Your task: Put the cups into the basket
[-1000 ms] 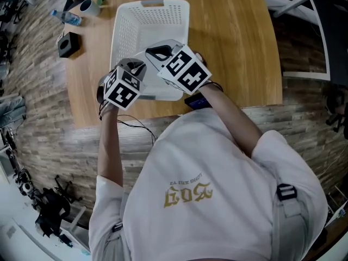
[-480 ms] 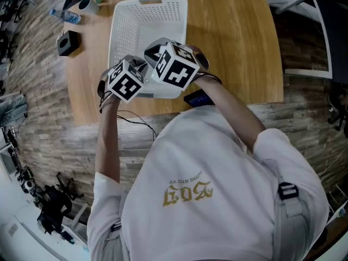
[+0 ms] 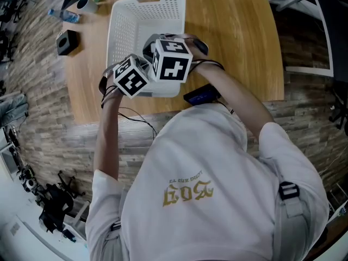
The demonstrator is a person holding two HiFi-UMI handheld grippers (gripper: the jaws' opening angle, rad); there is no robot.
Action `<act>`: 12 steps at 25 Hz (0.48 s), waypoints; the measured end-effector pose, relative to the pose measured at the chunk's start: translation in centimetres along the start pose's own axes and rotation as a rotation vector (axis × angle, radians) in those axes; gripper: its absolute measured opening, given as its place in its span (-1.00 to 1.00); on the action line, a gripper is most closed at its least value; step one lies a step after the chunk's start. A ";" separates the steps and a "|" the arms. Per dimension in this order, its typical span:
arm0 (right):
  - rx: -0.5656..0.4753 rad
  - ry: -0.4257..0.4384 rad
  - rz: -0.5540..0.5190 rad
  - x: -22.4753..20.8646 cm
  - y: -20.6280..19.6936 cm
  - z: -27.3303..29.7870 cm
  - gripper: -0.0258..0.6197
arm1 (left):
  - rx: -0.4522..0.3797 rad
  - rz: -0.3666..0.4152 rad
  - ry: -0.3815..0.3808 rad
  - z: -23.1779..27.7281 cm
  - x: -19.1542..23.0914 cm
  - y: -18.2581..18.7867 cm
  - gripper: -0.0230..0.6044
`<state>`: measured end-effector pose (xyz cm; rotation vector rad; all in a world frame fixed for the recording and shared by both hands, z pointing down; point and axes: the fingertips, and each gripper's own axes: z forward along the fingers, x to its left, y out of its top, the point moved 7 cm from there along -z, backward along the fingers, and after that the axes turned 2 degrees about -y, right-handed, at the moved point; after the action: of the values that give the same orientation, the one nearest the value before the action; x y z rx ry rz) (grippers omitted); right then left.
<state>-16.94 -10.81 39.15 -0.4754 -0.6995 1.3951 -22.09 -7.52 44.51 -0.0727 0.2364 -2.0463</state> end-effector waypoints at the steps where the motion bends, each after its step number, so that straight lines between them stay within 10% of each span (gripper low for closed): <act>1: -0.004 0.001 0.012 -0.4 0.0 0.0 -0.89 | 0.013 0.011 -0.005 0.2 0.0 0.1 -0.85; 12: -0.013 0.045 0.124 -2.0 -0.7 0.5 -0.89 | 0.143 0.097 -0.028 2.8 0.6 0.3 -0.85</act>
<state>-16.87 -12.90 39.68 -0.5669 -0.6523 1.4919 -21.69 -8.55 47.20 -0.0011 0.0739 -1.9581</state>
